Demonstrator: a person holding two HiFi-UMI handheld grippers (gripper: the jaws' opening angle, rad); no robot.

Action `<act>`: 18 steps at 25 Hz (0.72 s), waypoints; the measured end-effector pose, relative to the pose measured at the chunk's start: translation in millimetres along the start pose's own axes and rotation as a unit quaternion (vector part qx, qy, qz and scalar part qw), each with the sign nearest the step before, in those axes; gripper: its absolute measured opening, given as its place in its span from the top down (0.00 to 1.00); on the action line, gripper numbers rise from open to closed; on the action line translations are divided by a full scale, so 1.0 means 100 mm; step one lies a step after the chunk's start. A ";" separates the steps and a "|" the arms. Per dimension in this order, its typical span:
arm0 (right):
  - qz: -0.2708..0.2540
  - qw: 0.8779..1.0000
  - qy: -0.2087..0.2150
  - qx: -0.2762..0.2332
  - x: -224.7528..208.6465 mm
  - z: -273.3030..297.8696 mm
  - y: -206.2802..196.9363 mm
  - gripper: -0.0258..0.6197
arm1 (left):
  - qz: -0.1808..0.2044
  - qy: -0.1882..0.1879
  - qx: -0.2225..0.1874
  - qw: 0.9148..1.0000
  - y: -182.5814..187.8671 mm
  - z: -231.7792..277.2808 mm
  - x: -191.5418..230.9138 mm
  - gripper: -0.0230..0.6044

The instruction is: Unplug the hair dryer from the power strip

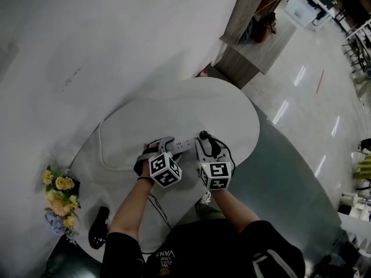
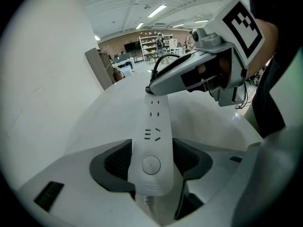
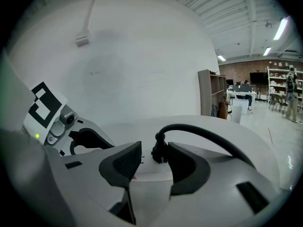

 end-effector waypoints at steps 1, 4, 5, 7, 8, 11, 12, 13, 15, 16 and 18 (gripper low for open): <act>0.000 1.000 -0.005 -0.001 -0.02 0.01 0.00 0.71 | -0.001 0.000 -0.001 1.000 0.00 0.00 0.00 0.50; -0.003 1.000 -0.013 0.000 -0.05 0.03 0.01 0.71 | -0.002 0.000 -0.004 1.000 0.00 0.00 0.00 0.50; -0.005 1.000 -0.015 0.001 -0.05 0.04 0.02 0.71 | -0.001 -0.001 -0.004 1.000 -0.01 0.00 0.00 0.50; -0.011 1.000 -0.021 0.002 -0.06 0.06 0.03 0.71 | 0.003 -0.004 -0.004 1.000 -0.01 0.00 0.00 0.50; -0.014 1.000 -0.025 0.003 -0.07 0.06 0.03 0.71 | 0.004 -0.004 -0.004 1.000 0.00 0.00 0.00 0.50; -0.024 0.999 -0.034 0.005 -0.09 0.06 0.05 0.77 | 0.003 -0.004 -0.001 1.000 0.00 0.00 0.00 0.50; -0.026 0.999 -0.034 0.006 -0.09 0.06 0.05 0.78 | 0.002 -0.004 -0.001 1.000 0.00 0.01 0.00 0.50; -0.028 0.999 -0.034 0.006 -0.09 0.06 0.05 0.78 | 0.001 -0.005 0.001 1.000 -0.01 0.01 0.00 0.50; -0.033 0.999 -0.035 0.008 -0.08 0.07 0.05 0.79 | -0.001 -0.006 0.005 1.000 -0.01 0.02 0.01 0.50; -0.036 0.999 -0.036 0.008 -0.08 0.07 0.05 0.79 | -0.001 -0.006 0.008 1.000 -0.01 0.02 0.01 0.50; -0.042 0.998 -0.036 0.009 -0.08 0.06 0.05 0.79 | -0.002 -0.008 0.013 1.000 0.00 0.03 0.00 0.50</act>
Point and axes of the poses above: the fingertips, and each gripper's own axes: z forward along the fingers, x to its left, y out of its top, the point moved 6 cm from there along -z, backward along the fingers, and after that the axes turned 12 degrees about y, right-handed, at the moved point
